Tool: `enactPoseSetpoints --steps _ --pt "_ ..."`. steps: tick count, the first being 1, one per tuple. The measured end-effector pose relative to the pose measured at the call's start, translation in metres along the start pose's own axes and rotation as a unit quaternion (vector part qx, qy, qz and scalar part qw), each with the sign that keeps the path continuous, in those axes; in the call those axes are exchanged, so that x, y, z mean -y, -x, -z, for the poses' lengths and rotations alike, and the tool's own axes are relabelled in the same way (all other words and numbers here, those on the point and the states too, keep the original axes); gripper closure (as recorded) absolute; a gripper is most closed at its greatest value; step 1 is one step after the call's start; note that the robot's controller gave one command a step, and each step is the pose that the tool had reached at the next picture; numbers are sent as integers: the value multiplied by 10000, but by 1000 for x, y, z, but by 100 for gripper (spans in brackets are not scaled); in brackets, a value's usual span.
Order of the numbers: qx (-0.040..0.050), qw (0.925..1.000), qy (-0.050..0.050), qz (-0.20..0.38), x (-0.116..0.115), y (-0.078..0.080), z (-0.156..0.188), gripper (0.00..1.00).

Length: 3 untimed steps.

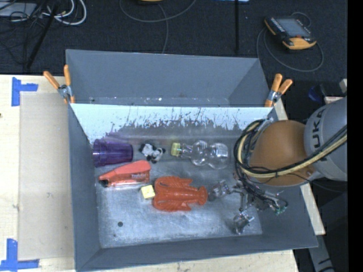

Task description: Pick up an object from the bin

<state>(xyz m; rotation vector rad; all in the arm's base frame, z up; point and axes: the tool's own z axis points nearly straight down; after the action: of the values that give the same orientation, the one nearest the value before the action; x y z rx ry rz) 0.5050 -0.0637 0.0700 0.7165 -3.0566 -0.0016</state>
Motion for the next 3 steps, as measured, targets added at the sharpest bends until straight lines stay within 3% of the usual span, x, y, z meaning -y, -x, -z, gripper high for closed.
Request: enactPoseSetpoints --steps 1,2,3 --pt "14 10000 -5 15 0 1 1 100" --pt "5 10000 -3 22 0 0 0 0" --pt "8 10000 -2 30 0 1 0 100"
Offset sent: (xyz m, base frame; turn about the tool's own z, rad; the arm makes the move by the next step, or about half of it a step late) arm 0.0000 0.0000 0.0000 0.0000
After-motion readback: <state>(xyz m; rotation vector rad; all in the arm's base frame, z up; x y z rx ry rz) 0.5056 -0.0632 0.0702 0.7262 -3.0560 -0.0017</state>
